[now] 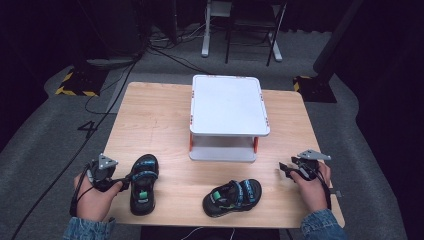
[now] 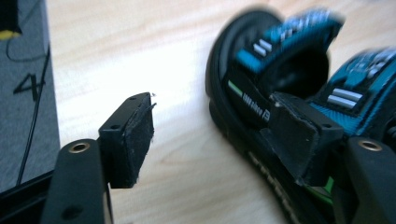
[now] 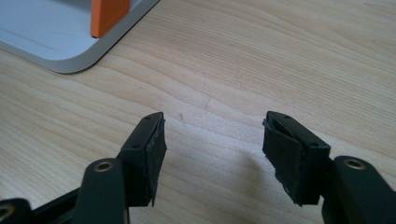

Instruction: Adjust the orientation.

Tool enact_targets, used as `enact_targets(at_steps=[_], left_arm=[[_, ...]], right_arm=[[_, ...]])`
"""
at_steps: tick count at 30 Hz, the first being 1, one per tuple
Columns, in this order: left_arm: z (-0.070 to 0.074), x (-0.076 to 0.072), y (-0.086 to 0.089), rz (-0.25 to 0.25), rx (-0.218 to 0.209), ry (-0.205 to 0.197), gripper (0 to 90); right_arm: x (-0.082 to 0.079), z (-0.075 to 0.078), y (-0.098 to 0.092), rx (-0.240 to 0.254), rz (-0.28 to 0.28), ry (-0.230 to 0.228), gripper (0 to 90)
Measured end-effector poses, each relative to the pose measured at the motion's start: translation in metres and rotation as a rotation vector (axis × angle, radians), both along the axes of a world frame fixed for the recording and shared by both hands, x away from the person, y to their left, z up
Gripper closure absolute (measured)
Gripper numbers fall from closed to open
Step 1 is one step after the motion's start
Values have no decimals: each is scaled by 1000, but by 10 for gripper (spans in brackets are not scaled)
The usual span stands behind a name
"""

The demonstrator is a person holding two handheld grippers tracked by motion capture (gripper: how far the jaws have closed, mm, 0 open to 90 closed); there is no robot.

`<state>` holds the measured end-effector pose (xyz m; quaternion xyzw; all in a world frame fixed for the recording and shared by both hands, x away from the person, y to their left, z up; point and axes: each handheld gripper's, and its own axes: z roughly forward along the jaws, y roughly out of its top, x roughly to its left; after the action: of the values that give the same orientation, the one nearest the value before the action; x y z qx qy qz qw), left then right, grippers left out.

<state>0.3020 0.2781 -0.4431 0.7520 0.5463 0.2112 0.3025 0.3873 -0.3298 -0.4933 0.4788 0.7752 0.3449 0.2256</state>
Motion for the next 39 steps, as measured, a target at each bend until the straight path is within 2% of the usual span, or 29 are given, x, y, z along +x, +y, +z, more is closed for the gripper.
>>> enact_targets(at_steps=[1, 2, 3, 4, 5, 6, 7, 8, 9, 10, 11, 12, 14, 16, 17, 18, 19, 20, 22, 26, 27, 28, 33, 34, 35, 36, 37, 38, 39], left_arm=[[8, -3, -4, 6, -8, -50, 318], [12, -4, -7, 4, -31, -78, 299], [15, -6, -11, -4, -61, -98, 294], [15, -6, -11, -4, -61, -98, 291], [18, -7, -16, -25, -88, -116, 291], [22, -9, -26, -78, -122, -103, 264], [22, -9, -26, -78, -122, -103, 243], [22, -10, -37, -151, -110, -78, 223], [22, -10, -37, -151, -110, -78, 209], [19, -9, -47, -209, -65, -49, 189], [19, -9, -47, -209, -65, -49, 179], [15, -7, -51, -227, -42, -38, 186], [5, -2, -56, -223, 9, -4, 193], [1, -1, -57, -222, 24, 7, 194], [-3, 1, -57, -194, 10, 37, 202], [-4, 2, -55, -183, -12, 46, 212], [-4, 2, -55, -183, -12, 46, 272], [-5, 2, -54, -184, -41, 62, 272], [-4, 3, -50, -198, -60, 73, 353], [-1, 2, -48, -213, -41, 68, 475], [-1, 1, -47, -216, -36, 69, 475], [0, 1, -46, -217, -30, 64, 523], [2, 1, -45, -241, -21, 50, 605], [3, 1, -44, -257, -60, 27, 634], [3, 1, -44, -257, -60, 27, 655], [6, 2, -46, -269, -100, 0, 660], [9, 3, -47, -279, -102, -18, 661], [9, 3, -47, -279, -102, -18, 661], [10, 3, -48, -287, -101, -41, 661]], right_arm=[[0, 0, 0, 0, 0, 1, 404], [0, 0, 0, 0, 1, 3, 404], [0, 0, 0, -2, 2, 2, 404], [-1, 0, 0, -2, 2, 2, 403], [-1, 0, 0, -2, 2, 2, 403], [-1, 0, -1, -4, 5, 0, 401], [-1, 0, -1, -4, 5, 0, 401], [-2, 0, -1, -4, 5, 0, 401], [-2, 0, -1, -4, 5, 0, 401], [-2, 0, -2, -1, 2, 2, 401], [-2, 0, -2, -1, 2, 2, 401], [-3, 0, -3, 3, -3, 2, 401], [-2, -1, -3, 2, -1, 4, 401], [-2, -1, -3, 3, -1, 3, 401], [-1, -1, -2, 2, 1, 4, 401], [-1, -1, -2, 3, 1, 5, 401], [-1, -1, -2, 3, 1, 5, 401], [-1, -2, -2, 3, 1, 7, 401], [-1, -2, -2, 1, 3, 8, 401], [-1, -2, -1, 1, 4, 7, 401], [-1, -2, -1, 0, 5, 7, 401], [-1, -2, -1, 0, 6, 5, 401], [-2, -1, -1, 0, 5, 2, 401], [-2, -1, -2, 0, 3, 0, 401], [-2, -1, -2, -1, 4, -1, 401], [-2, -1, -3, -2, 4, -1, 401], [-3, -1, -3, 1, 1, 1, 401], [-3, -1, -3, 1, 1, 1, 401], [-3, -2, -4, -1, 2, -1, 401]])
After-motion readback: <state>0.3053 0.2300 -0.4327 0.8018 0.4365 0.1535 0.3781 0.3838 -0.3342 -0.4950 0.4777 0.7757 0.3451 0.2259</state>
